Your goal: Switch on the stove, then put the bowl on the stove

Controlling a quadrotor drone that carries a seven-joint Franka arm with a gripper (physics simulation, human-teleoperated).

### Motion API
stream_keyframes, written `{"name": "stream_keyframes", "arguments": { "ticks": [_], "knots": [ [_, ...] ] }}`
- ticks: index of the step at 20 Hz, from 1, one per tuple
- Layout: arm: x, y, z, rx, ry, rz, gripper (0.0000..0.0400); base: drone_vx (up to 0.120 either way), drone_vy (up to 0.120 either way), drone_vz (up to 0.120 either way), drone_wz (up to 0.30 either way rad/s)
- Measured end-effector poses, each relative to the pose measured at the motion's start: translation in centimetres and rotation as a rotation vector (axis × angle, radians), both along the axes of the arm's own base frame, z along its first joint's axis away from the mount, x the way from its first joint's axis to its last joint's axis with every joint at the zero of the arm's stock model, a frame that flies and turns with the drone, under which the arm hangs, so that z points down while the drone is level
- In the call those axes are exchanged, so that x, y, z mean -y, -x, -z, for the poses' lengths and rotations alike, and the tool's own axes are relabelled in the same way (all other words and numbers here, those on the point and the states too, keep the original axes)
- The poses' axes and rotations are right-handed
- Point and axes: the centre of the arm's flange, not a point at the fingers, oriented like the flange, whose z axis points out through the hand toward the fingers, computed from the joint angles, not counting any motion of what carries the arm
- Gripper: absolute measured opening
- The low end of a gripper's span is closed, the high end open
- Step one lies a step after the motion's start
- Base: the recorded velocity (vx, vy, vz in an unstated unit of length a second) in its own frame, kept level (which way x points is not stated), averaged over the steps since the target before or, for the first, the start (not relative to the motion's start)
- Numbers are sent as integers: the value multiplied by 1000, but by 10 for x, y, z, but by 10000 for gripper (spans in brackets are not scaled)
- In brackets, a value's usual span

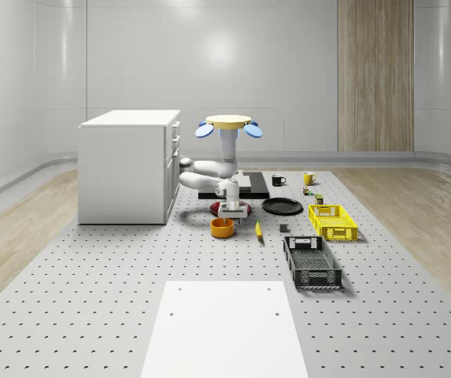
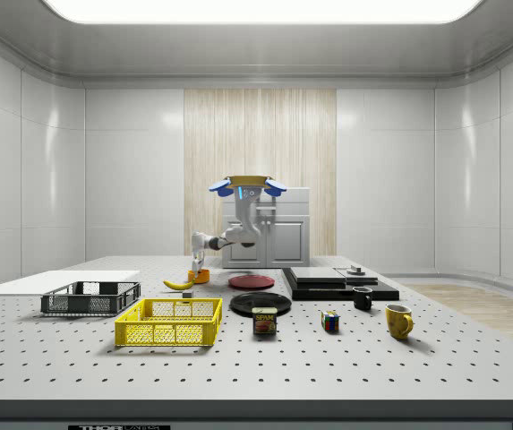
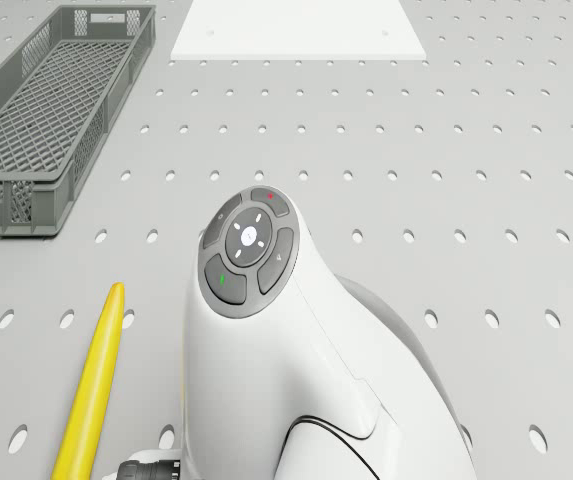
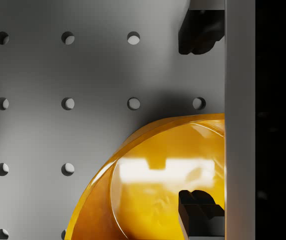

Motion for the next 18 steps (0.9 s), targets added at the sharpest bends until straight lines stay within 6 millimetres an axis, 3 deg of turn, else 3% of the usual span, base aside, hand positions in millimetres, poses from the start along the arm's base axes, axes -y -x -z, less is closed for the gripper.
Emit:
{"name": "stream_keyframes", "arguments": {
  "ticks": [3,10,18],
  "knots": [
    [0,0,0,0,0,0,400,93,0,-67,0],
    [0,0,-14,0,0,0,400,0,0,0,0],
    [8,2,-12,-3,-37,-46,400,0,0,0,0]
  ]
}}
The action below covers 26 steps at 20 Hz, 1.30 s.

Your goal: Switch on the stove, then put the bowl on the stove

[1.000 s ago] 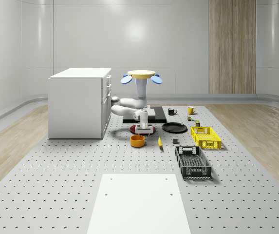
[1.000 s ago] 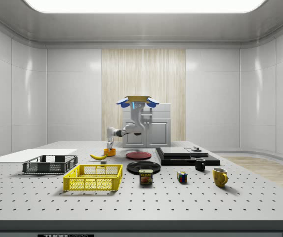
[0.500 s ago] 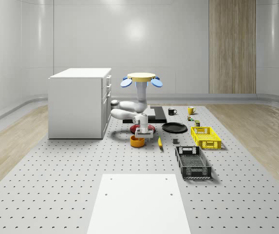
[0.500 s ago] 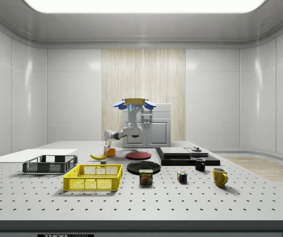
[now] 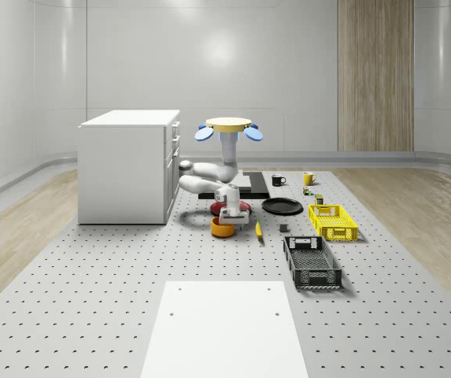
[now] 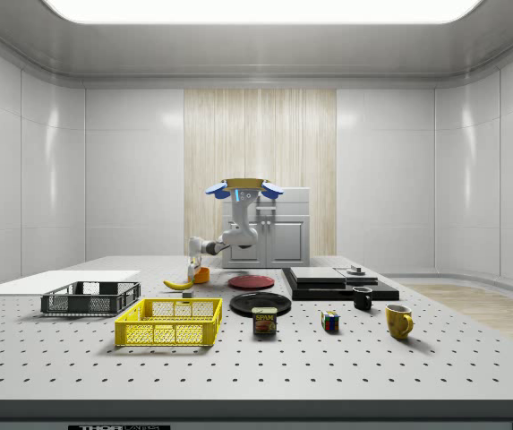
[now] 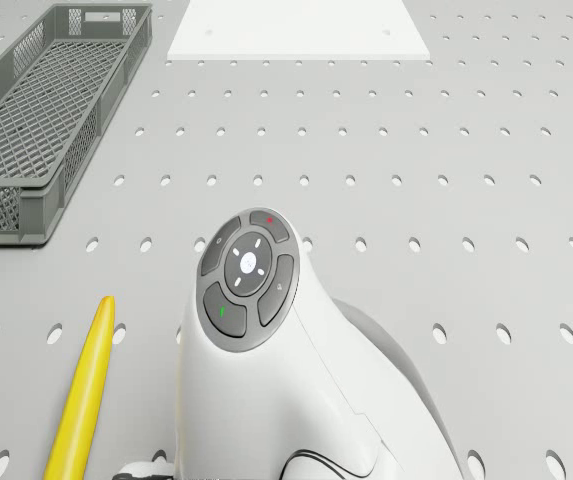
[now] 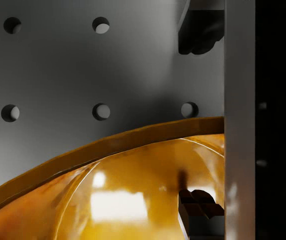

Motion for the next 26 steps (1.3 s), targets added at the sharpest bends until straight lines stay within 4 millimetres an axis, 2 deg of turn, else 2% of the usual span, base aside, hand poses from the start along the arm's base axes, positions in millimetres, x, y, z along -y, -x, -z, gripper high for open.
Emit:
{"name": "stream_keyframes", "arguments": {
  "ticks": [13,26],
  "knots": [
    [-7,-2,2,2,34,41,400,0,0,0,0],
    [-8,-13,2,3,37,45,400,0,0,0,0]
  ]
}}
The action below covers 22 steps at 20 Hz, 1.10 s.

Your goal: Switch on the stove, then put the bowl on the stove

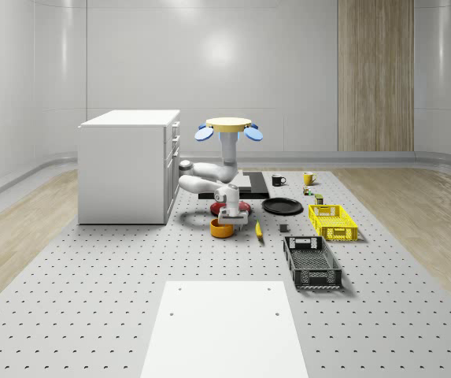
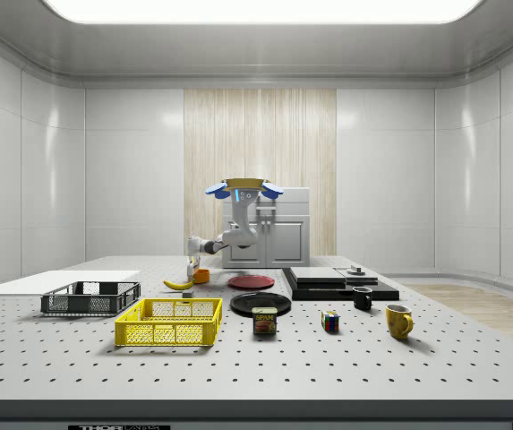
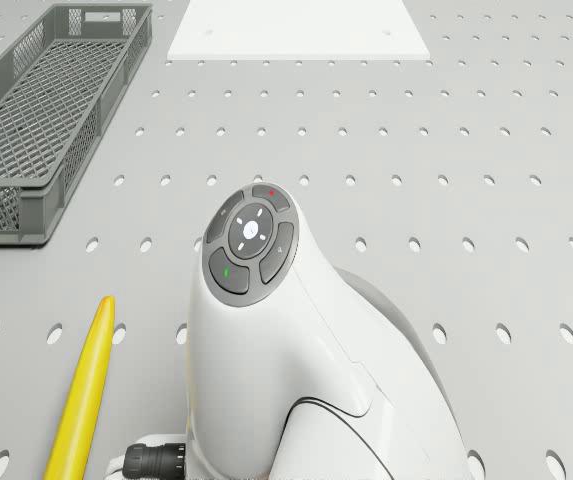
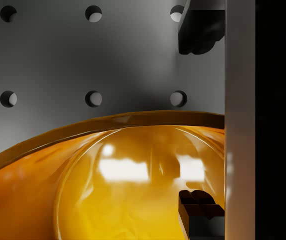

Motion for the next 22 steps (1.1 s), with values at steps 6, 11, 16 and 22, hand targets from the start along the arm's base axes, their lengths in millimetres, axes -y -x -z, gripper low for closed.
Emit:
{"name": "stream_keyframes", "arguments": {
  "ticks": [6,11,16,22],
  "knots": [
    [0,-1,0,0,0,0,173,0,0,0,0],
    [0,-1,0,0,0,0,121,0,0,0,0],
    [0,-1,10,0,1,12,111,0,0,40,0],
    [0,-1,23,0,0,53,111,-87,80,120,0]
  ]
}}
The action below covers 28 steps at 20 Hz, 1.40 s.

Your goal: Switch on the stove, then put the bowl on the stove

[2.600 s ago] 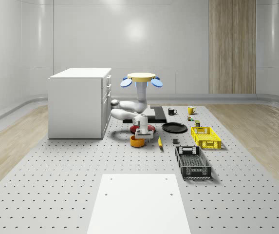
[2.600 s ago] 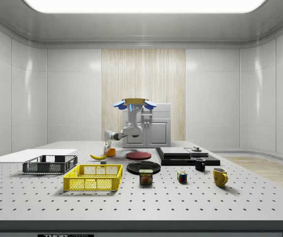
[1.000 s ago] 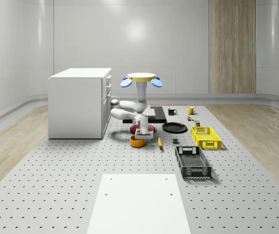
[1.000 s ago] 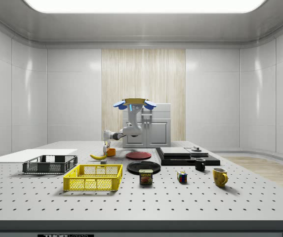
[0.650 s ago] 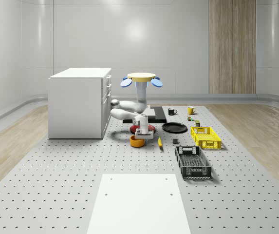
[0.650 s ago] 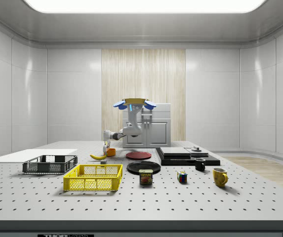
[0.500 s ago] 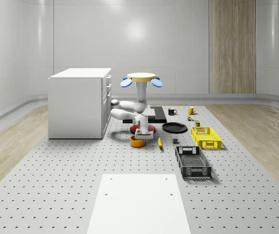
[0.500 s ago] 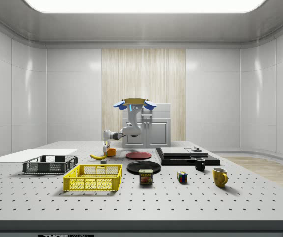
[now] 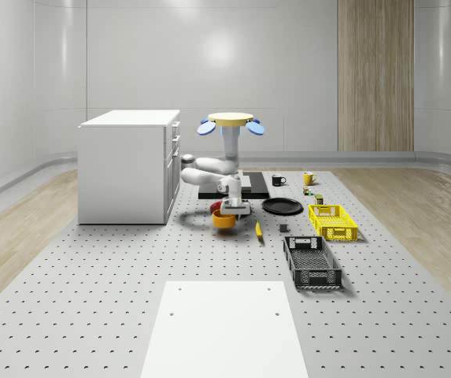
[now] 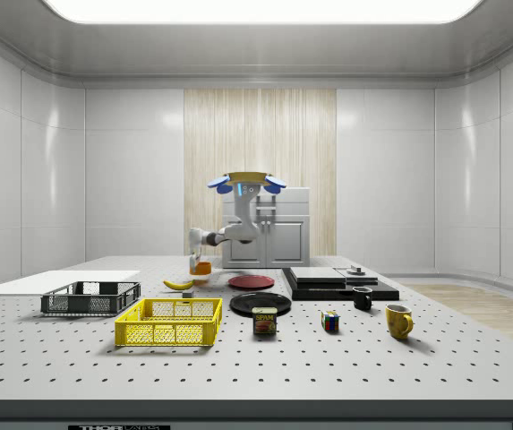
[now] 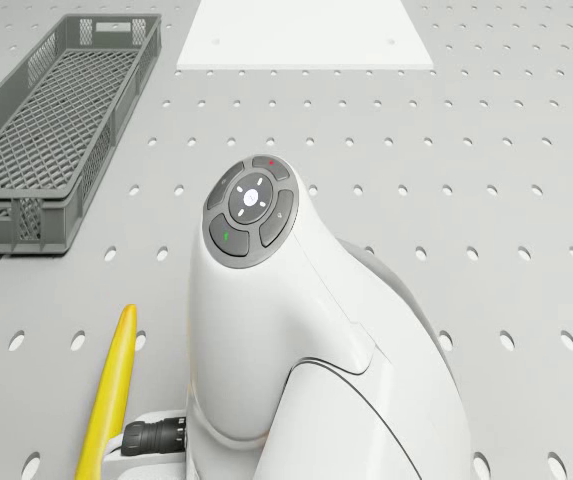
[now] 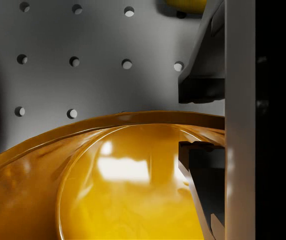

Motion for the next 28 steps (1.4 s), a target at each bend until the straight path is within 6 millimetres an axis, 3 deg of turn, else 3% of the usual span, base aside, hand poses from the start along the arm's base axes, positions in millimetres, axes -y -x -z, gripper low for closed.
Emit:
{"name": "stream_keyframes", "arguments": {
  "ticks": [4,9,13,25,28],
  "knots": [
    [-1,0,3,0,-1,23,109,-120,120,120,0],
    [-16,-3,4,2,-15,70,108,-120,120,120,0],
    [-8,-1,5,0,-6,22,118,-120,120,120,0],
    [0,0,5,0,0,-25,111,-120,3,3,0],
    [0,0,5,0,0,-13,111,-120,0,107,0]
  ]
}}
